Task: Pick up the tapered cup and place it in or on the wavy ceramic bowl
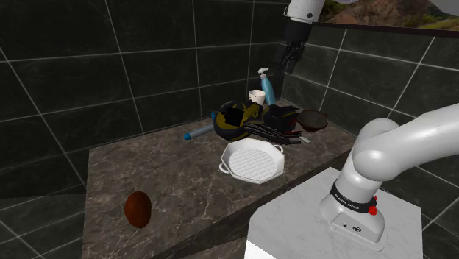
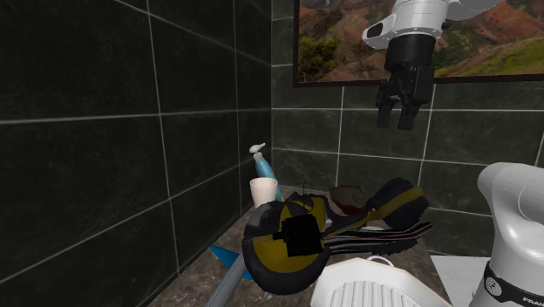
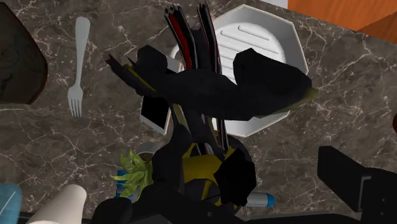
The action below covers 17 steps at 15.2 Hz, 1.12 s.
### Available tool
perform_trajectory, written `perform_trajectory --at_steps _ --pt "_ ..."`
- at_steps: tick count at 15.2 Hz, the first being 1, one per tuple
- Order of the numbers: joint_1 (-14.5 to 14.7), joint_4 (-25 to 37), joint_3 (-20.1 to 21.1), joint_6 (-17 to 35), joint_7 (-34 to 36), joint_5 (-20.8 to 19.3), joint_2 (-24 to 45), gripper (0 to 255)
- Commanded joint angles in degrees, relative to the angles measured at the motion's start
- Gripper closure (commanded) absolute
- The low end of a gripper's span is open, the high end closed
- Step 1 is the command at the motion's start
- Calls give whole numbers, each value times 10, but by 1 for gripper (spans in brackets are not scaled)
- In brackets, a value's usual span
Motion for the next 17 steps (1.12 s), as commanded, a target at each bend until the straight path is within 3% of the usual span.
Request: perform_trajectory --at_steps 1,9,17 --pt "0 0 0 0 0 0 0 0" --pt "-12 -19 -51 113 -84 -52 100 0" --pt "-21 10 -99 220 -161 -84 235 0"
